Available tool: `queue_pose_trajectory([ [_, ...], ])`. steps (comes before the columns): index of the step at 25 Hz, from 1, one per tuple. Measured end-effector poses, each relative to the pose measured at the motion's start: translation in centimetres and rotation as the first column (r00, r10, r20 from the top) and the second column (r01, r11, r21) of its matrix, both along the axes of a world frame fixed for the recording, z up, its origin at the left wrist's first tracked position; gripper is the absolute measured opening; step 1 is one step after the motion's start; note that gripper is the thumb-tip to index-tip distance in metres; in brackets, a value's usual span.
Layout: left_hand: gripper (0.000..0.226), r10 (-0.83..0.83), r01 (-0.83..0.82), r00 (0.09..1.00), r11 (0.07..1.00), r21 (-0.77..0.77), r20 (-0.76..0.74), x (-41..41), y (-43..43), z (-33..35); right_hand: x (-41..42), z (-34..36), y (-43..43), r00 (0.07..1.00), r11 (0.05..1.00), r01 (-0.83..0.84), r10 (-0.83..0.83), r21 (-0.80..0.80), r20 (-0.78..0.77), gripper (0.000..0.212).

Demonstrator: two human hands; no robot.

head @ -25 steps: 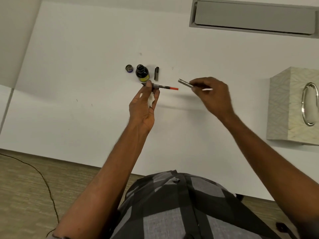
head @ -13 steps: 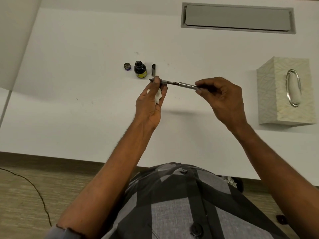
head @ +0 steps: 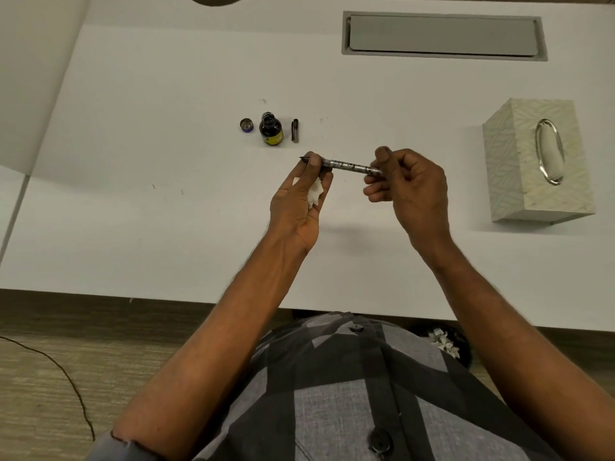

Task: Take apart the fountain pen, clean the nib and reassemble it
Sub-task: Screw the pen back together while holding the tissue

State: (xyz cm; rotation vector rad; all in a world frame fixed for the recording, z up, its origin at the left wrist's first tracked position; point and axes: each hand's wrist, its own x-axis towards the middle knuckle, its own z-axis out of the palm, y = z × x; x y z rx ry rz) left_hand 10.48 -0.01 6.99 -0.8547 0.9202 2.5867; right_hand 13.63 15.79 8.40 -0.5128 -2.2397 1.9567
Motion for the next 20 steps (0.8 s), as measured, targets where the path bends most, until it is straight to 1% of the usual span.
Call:
queue_pose_trajectory([
  [2,0.012,0.011,-0.011,1.0,1.0,-0.001,-0.001,0.3,0.0,-0.1,0.8,0.0,0.2,0.998,0.997,-0.07,0.07,0.016,0.005,0.022],
  [3,0.012,0.015,-0.015,1.0,1.0,0.0,-0.003,0.4,0.0,-0.1,1.2,0.0,0.4,0.996,0.995,-0.093,0.093,0.033,-0.002,0.022],
  [6,0.012,0.006,-0.006,1.0,1.0,0.009,-0.01,0.8,0.2,0.0,1.8,0.0,0.7,0.998,0.998,-0.068,0.068,0.01,0.007,0.018],
  [7,0.011,-0.002,0.002,1.0,1.0,0.01,-0.014,0.9,0.3,0.1,1.9,0.0,0.7,0.998,0.999,-0.051,0.051,0.011,0.027,0.021],
  [9,0.011,-0.01,0.01,1.0,1.0,0.005,-0.025,1.2,0.4,0.1,2.0,-0.1,0.8,0.996,0.997,-0.051,0.047,0.055,0.071,0.039],
  [10,0.011,-0.007,0.007,1.0,1.0,0.001,-0.029,1.3,0.4,0.1,2.0,-0.2,0.9,0.996,0.996,-0.059,0.053,0.074,0.077,0.042],
  [11,0.011,-0.002,0.002,0.999,1.0,-0.002,-0.032,1.3,0.3,0.1,2.2,-0.3,1.0,0.996,0.994,-0.065,0.06,0.085,0.063,0.037],
  [13,0.011,0.006,-0.006,0.999,1.0,-0.007,-0.036,1.4,0.2,0.2,2.5,-0.2,1.3,0.997,0.992,-0.076,0.077,0.101,0.002,0.02],
  [14,0.011,0.009,-0.009,0.999,1.0,-0.008,-0.035,1.4,0.2,0.3,2.6,-0.1,1.5,0.996,0.989,-0.085,0.089,0.122,-0.028,0.017],
  [16,0.011,0.008,-0.008,0.999,1.0,-0.008,-0.033,1.5,0.4,0.4,2.8,0.0,1.8,0.992,0.982,-0.083,0.097,0.172,-0.078,0.02],
  [19,0.009,0.006,-0.006,0.999,1.0,-0.005,-0.033,1.6,0.6,0.7,2.8,0.2,2.1,0.986,0.983,-0.055,0.081,0.174,-0.148,0.023],
  [20,0.008,0.006,-0.006,0.999,1.0,-0.002,-0.032,1.6,0.6,0.8,2.9,0.1,2.2,0.982,0.978,-0.044,0.08,0.203,-0.169,0.021],
])
